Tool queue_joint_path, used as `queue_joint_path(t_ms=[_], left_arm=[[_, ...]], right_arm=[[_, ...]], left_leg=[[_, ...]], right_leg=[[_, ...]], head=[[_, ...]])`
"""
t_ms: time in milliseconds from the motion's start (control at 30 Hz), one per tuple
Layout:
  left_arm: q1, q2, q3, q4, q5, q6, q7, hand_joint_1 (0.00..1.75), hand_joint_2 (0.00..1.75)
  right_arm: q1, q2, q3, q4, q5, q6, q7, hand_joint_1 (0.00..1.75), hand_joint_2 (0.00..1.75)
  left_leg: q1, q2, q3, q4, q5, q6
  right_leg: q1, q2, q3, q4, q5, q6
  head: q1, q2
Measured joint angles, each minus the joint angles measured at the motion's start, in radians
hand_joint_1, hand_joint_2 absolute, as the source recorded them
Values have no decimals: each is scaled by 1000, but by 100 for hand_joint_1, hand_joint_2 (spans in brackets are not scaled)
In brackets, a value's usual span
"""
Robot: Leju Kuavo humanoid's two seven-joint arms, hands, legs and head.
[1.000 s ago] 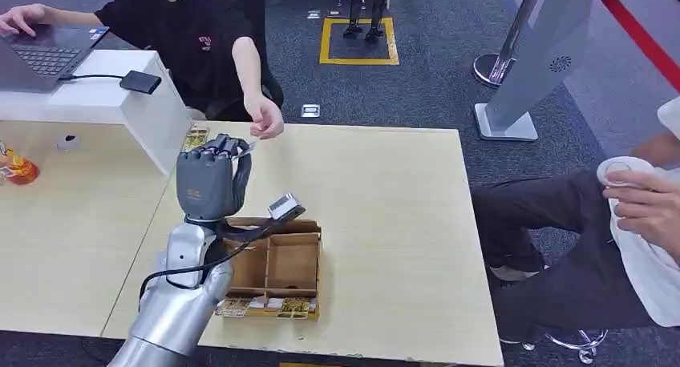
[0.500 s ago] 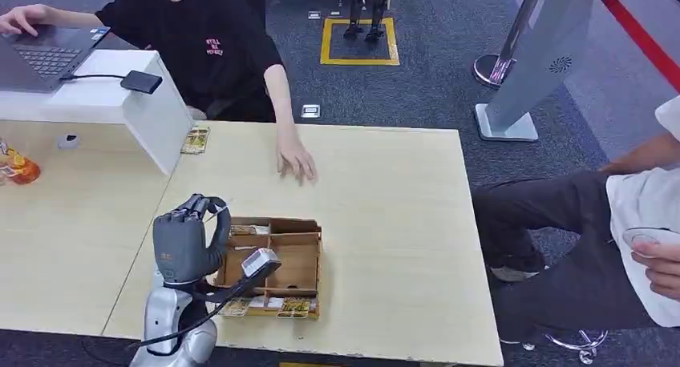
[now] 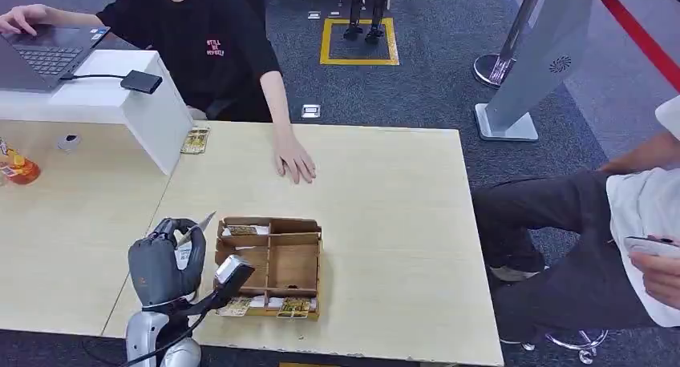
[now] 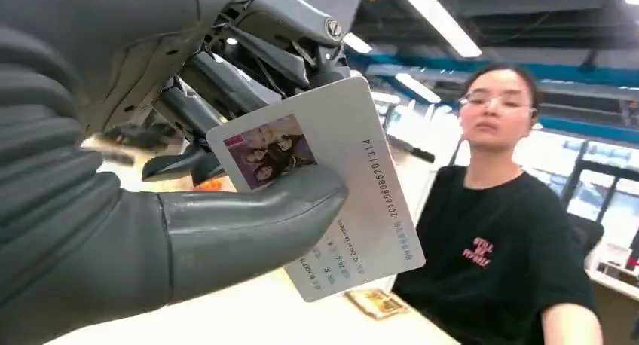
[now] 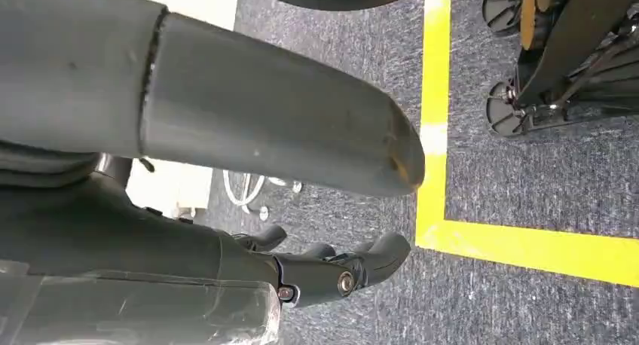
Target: Pass the card to the sensor for recognition and then transmit it.
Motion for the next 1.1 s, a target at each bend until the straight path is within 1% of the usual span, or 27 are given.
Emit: queue_joint_path(t_ms=[67,233,333,367,433,567,667,733,867,1100], left_arm=[[0,7,0,0,51,0,8,175,175],[-1,20,0,0,78,0,16,175,175],[-4,24,-2,0,128,-12,24,175,175],[-7,27,-4,0,164,-30,24,175,175],[-14,34,-16,1,259,-86,24,175,175],[-26,45,-30,8,342,-164,29,175,175],[-37,58,-40,15,386,-251,73,175,175],[-50,65,-40,16,411,-284,93,175,175],[-64,79,-40,24,433,-302,108,175,175],[-68,87,-40,32,438,-303,108,175,175]], right_arm=[[0,0,-2,0,0,-1,-1,0,0],[0,0,-5,1,-1,-1,-1,0,0],[0,0,-5,1,-1,-1,-1,0,0],[0,0,-6,1,-1,-1,0,0,0],[-1,0,-6,1,-1,0,2,0,0],[0,0,-6,1,-1,3,2,0,0],[0,0,-6,1,-1,4,2,0,0],[0,0,-6,1,-3,4,2,0,0],[-1,0,-8,1,-7,3,5,0,0],[-1,0,-9,1,-8,3,5,0,0]], left_leg=[[0,0,0,0,0,0],[0,0,0,0,0,0],[0,0,0,0,0,0],[0,0,0,0,0,0],[0,0,0,0,0,0],[0,0,0,0,0,0],[0,0,0,0,0,0],[0,0,0,0,0,0],[0,0,0,0,0,0],[0,0,1,0,0,0]], right_leg=[[0,0,0,0,0,0],[0,0,0,0,0,0],[0,0,0,0,0,0],[0,0,0,0,0,0],[0,0,0,0,0,0],[0,0,0,0,0,0],[0,0,0,0,0,0],[0,0,0,0,0,0],[0,0,0,0,0,0],[0,0,1,0,0,0]], head=[[0,0],[0,0],[0,0],[0,0],[0,0],[0,0],[0,0],[0,0],[0,0],[0,0]])
